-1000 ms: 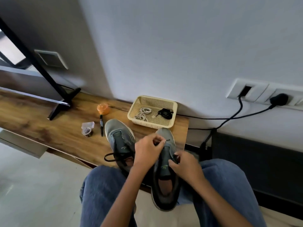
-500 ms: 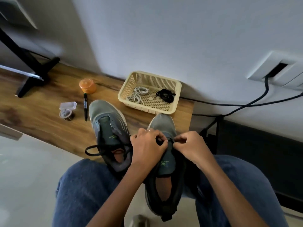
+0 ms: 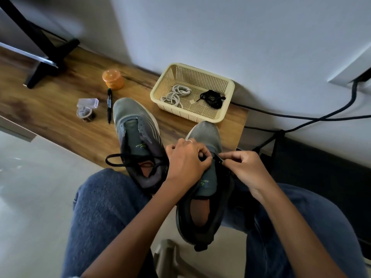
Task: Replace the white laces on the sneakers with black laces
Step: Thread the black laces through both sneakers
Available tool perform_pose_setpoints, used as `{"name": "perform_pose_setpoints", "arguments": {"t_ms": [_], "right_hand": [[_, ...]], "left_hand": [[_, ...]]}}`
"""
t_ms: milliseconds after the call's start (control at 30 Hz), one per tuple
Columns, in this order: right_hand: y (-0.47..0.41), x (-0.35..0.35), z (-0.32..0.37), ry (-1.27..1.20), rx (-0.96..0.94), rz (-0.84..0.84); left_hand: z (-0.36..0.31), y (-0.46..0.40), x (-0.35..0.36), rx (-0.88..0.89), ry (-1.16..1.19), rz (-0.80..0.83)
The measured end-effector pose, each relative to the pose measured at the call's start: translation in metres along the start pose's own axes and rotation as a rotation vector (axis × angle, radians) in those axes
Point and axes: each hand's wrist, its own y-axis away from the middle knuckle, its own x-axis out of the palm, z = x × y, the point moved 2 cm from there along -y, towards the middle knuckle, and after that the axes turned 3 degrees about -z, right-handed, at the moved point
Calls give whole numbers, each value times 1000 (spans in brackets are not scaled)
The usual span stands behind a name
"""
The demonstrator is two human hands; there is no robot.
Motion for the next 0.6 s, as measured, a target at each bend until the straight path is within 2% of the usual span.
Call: {"name": "perform_pose_setpoints", "arguments": {"t_ms": [200,467,600], "right_hand": [[-2,-2,-4,-46,0,14],[-2,-2,-8,-74,5,18],[-2,-2,-8,-30,-32,14]], "left_hand": [[0,2,5,-41,94,-18],[0,5,12,59,-53,-60],[0,5,14,53,-40,-76]]}}
